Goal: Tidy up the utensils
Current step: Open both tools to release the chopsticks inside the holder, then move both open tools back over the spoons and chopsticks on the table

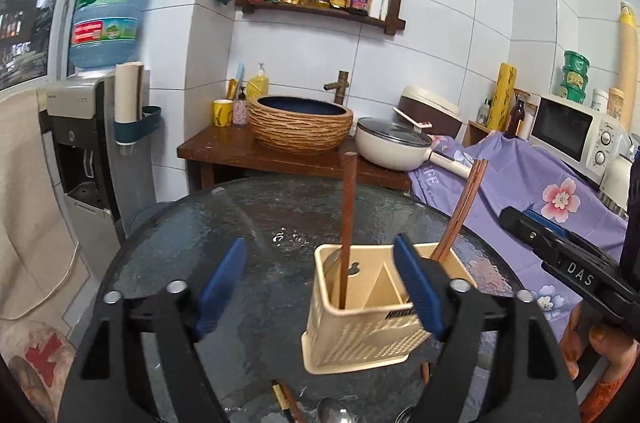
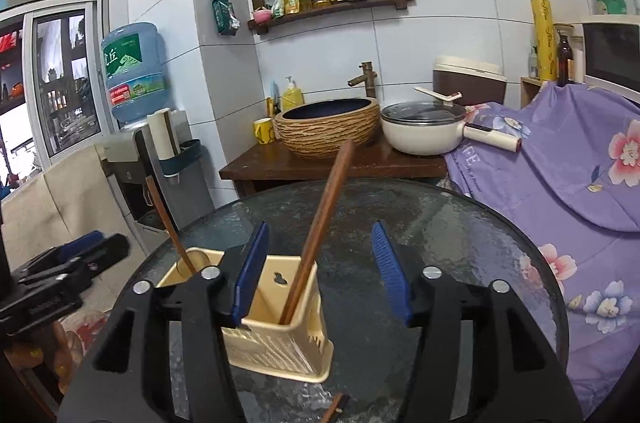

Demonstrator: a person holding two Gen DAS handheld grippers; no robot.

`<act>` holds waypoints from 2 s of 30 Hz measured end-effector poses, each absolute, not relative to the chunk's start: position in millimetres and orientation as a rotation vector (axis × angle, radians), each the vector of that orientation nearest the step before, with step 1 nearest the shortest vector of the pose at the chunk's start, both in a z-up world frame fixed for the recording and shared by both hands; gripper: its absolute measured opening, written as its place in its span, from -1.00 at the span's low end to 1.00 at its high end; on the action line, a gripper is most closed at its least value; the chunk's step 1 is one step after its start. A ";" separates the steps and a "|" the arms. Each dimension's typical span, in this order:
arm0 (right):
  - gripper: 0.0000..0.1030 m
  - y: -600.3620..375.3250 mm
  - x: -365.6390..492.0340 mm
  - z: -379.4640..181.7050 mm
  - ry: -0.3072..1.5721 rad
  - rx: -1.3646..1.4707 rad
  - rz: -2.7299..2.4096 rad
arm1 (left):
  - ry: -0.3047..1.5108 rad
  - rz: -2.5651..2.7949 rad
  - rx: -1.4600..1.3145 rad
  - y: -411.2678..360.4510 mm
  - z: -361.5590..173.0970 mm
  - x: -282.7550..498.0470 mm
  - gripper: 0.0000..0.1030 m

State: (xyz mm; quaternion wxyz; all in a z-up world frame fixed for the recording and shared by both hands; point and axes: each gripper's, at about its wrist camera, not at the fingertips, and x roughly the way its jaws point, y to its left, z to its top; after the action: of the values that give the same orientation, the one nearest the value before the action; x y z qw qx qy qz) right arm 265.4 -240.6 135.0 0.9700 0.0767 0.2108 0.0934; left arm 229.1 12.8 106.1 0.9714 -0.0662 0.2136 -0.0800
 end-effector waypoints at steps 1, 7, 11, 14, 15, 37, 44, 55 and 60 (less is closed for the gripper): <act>0.14 -241.9 260.8 133.3 0.425 0.156 0.187 | 0.429 -0.159 -0.142 15.8 104.2 224.6 0.63; 0.47 -240.4 225.6 107.6 0.463 0.145 0.206 | 0.448 -0.133 -0.147 30.5 76.9 192.3 0.88; 0.53 -235.6 207.6 85.6 0.498 0.142 0.223 | 0.478 -0.112 -0.166 36.2 56.7 177.1 0.88; 0.56 -231.6 196.8 72.2 0.520 0.125 0.222 | 0.497 -0.078 -0.145 39.2 43.6 172.3 0.88; 0.56 -231.2 194.3 68.2 0.531 0.121 0.222 | 0.507 -0.071 -0.136 40.3 40.0 170.9 0.88; 0.55 -216.2 169.5 -30.1 0.817 0.027 0.140 | 0.764 -0.045 -0.135 46.2 -44.1 157.1 0.57; 0.40 -214.8 168.8 -43.9 0.860 0.000 0.125 | 0.808 -0.068 -0.122 37.8 -56.8 157.6 0.31; 0.30 -207.2 161.1 -40.2 0.869 -0.012 0.142 | 0.827 -0.101 -0.098 24.3 -59.4 157.6 0.10; 0.29 -204.3 154.5 -39.3 0.879 -0.026 0.149 | 0.828 -0.119 -0.091 18.7 -58.8 157.5 0.06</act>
State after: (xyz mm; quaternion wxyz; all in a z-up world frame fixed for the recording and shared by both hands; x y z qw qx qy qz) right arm 154.5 -204.3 -39.3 0.9021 -0.0125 0.4252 0.0722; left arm 157.5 18.7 -58.8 0.9127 -0.0443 0.4021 -0.0579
